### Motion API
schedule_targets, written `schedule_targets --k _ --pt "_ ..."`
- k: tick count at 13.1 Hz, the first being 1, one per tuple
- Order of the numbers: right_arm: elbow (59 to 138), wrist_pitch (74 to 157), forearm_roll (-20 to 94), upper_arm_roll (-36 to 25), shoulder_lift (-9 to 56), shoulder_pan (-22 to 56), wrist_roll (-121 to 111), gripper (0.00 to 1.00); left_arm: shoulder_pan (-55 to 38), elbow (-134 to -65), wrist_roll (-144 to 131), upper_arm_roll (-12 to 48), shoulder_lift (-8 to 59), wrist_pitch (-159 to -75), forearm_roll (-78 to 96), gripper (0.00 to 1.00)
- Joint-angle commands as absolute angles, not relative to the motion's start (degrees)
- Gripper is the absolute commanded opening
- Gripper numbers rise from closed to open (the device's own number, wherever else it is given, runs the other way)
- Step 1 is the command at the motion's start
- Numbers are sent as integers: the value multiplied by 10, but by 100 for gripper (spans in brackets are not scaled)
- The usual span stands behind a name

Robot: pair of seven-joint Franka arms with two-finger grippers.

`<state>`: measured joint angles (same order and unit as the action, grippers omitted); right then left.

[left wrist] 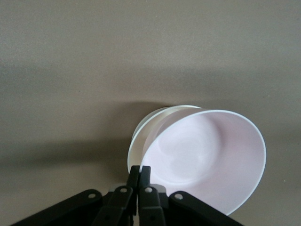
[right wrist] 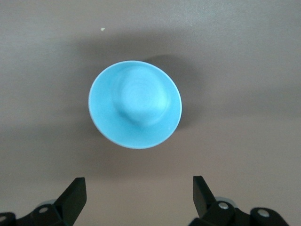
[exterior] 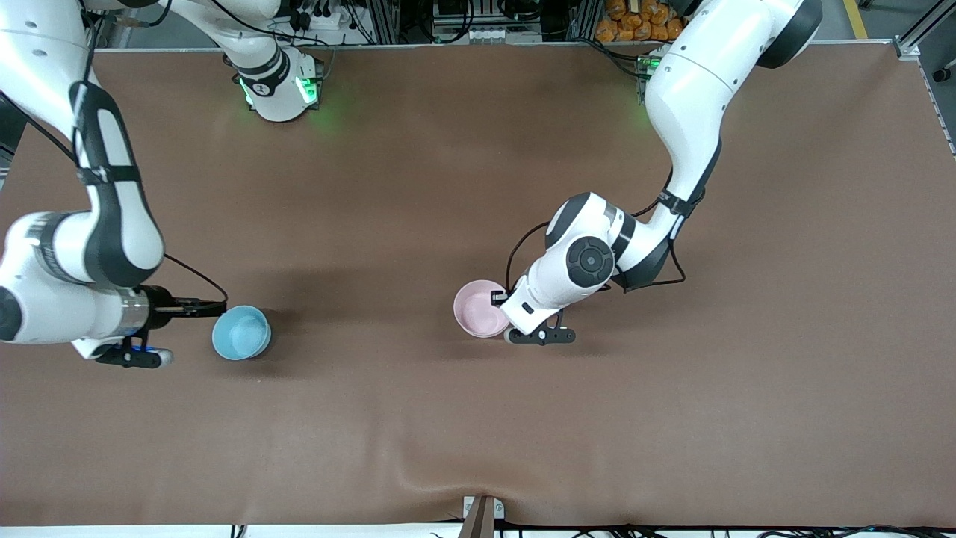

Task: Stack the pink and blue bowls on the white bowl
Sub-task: 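Open the left gripper while the right gripper grasps the blue bowl rim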

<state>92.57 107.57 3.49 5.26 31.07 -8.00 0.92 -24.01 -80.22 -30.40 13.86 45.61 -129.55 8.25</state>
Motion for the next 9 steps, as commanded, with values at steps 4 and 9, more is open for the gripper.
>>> schedule_targets --k 4,9 --pt "1023 1209 29 54 298 -83 -1 100 -243 -791 -287 135 483 -1310 94 0" --pt "1024 1267 13 54 330 -106 -36 100 -243 -791 -296 134 485 -1310 96 82"
